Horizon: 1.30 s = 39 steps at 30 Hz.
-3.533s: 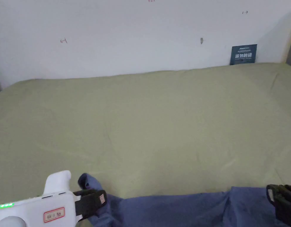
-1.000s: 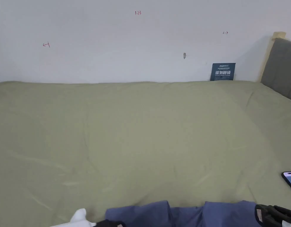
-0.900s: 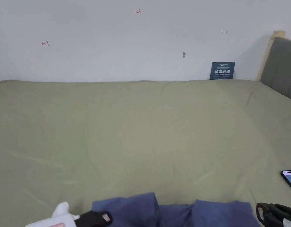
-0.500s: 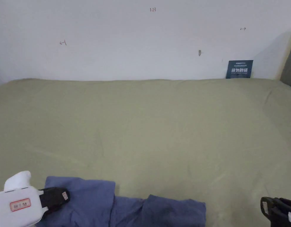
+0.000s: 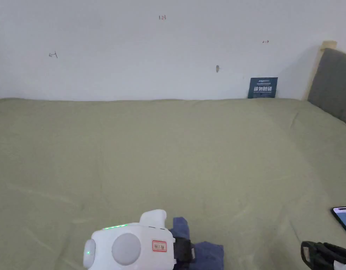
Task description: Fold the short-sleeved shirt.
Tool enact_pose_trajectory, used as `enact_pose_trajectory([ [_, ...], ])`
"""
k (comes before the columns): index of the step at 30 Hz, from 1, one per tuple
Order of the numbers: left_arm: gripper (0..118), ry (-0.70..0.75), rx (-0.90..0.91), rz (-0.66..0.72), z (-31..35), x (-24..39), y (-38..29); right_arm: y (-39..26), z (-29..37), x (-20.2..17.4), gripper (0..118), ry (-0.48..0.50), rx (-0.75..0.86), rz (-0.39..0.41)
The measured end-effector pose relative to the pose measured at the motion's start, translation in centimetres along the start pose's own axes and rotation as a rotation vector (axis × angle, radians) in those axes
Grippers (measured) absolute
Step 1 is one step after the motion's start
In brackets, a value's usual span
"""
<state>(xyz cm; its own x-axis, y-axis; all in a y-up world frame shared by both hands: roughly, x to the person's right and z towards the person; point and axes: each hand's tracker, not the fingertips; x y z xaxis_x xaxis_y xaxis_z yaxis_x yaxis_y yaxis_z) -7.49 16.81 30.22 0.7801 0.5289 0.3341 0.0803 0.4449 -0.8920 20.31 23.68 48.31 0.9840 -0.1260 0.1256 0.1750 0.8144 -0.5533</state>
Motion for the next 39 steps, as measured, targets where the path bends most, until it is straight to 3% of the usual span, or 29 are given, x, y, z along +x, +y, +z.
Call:
enact_pose_trajectory([
  [1, 52, -0.042, -0.019, 0.015, -1.0, -0.2, -0.3, -0.1, 0.0, 0.2, 0, -0.005, -0.003, -0.005],
  [2, 81, -0.066, -0.046, 0.051, -1.9, -0.5, -0.5, -0.2, -0.1, 0.3, 0, -0.009, -0.007, -0.010],
  [3, 91, -0.093, -0.073, 0.074, -2.4, -0.8, -0.7, -0.2, -0.1, 0.4, 0, -0.011, -0.010, -0.012],
  [5, 91, -0.147, -0.077, 0.140, -2.4, -1.7, -1.0, -0.3, 0.0, 0.5, 0, -0.013, -0.010, -0.013],
  [10, 90, -0.314, 0.137, 0.300, 1.1, -6.0, -2.1, -0.3, -0.2, 0.3, 0, -0.015, -0.017, -0.011],
  [12, 86, -0.315, 0.184, 0.365, 1.6, -8.0, -3.1, -0.3, -0.1, 0.0, 0, -0.007, -0.014, -0.004],
  [13, 77, -0.315, 0.188, 0.379, 1.5, -8.5, -3.6, -0.3, -0.1, -0.2, 0, -0.003, -0.013, -0.002],
  [15, 32, -0.333, 0.172, 0.364, 0.7, -9.3, -4.6, -0.3, -0.1, -0.6, 0, 0.007, -0.012, 0.003],
  [16, 19, -0.338, 0.166, 0.348, 0.1, -9.1, -5.2, -0.3, -0.2, -0.7, 0, 0.012, -0.013, 0.007],
  [21, 18, -0.379, 0.013, 0.239, -5.6, -5.7, -7.6, -0.6, -0.3, -1.2, 0, 0.020, -0.024, 0.009],
  [23, 4, -0.312, -0.041, 0.216, -8.1, -4.4, -8.8, -0.7, -0.2, -1.3, 0, 0.022, -0.029, 0.011],
  [27, 4, -0.397, -0.083, 0.239, -10.1, -3.2, -10.4, -0.7, -0.3, -1.5, 0, 0.020, -0.039, 0.019],
  [31, 4, -0.403, -0.009, 0.205, -5.8, -3.2, -8.9, -0.6, -0.9, -1.8, 0, 0.037, -0.039, 0.024],
  [34, 4, -0.435, 0.116, 0.148, 0.8, -4.8, -6.8, -0.6, -2.7, -2.5, 0, 0.114, -0.046, 0.016],
  [39, 4, -0.116, 0.264, 0.255, 8.8, -11.6, -4.5, -1.8, -9.5, -4.2, 0, 0.364, -0.166, -0.083],
])
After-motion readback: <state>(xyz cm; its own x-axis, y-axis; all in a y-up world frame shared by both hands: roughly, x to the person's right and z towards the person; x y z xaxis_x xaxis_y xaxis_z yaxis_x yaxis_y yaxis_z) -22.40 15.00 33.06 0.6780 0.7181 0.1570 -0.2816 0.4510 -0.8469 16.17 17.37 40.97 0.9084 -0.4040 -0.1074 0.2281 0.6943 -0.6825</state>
